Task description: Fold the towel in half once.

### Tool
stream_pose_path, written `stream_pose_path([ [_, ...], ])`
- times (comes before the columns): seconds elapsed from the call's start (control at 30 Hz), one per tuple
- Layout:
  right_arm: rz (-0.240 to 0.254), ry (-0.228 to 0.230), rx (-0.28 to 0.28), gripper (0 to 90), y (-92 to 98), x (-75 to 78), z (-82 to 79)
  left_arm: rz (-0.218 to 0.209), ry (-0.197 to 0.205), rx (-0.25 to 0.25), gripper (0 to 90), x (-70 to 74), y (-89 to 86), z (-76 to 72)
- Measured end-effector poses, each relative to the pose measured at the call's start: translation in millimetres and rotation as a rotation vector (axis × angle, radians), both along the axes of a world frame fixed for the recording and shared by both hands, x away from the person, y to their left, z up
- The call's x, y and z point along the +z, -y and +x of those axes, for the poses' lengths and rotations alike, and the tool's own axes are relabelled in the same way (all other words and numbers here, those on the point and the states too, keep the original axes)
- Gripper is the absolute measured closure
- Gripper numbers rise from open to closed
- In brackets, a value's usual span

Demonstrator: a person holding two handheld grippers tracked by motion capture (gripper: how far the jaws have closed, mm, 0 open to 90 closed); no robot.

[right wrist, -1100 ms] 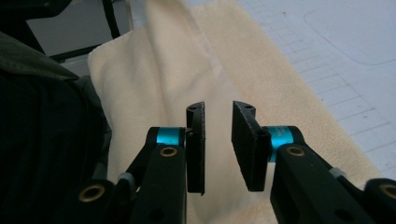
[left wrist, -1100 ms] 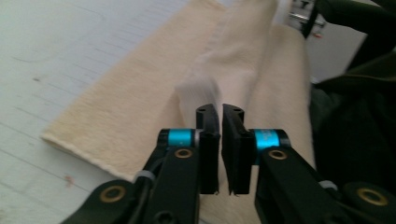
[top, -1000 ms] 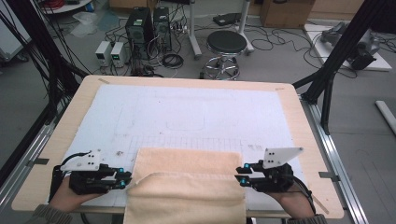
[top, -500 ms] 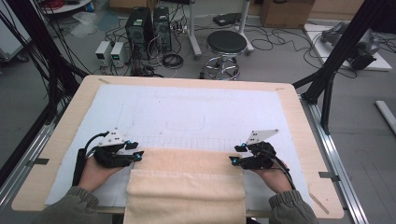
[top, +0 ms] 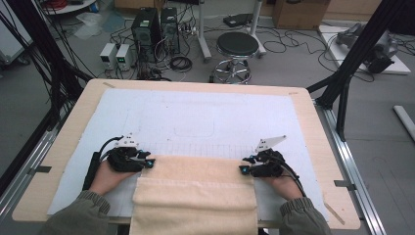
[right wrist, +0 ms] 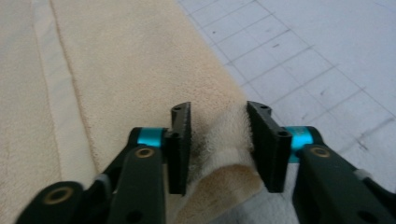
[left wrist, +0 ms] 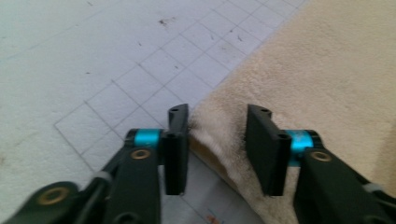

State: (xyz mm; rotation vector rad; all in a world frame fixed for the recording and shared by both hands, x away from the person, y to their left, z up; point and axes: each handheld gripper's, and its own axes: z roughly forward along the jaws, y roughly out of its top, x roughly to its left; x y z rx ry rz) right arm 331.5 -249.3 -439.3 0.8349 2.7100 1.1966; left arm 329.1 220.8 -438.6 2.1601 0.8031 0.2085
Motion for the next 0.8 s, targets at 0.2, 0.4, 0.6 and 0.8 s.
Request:
stream_pose_path([
  [0.2, -0.012, -0.001, 0.047, 80.9, -6.2, 4.6, 1.3, 0.025, 0.038, 0.019, 82.7, 5.1, 0.2, -0.9],
  [0.4, -0.003, 0.052, 0.008, 82.2, -20.2, 19.3, 26.2, -0.012, 0.097, 0.178, 83.6, 20.6, -10.1, 21.8],
  [0.6, 0.02, 0.105, -0.087, 82.4, -30.8, 51.5, 74.5, -0.035, 0.169, 0.294, 83.6, 66.8, -10.9, 68.5],
  [0.8, 0.039, 0.143, -0.165, 82.4, -25.9, 84.6, 112.0, 0.018, 0.242, 0.316, 83.6, 112.6, 4.2, 107.0],
])
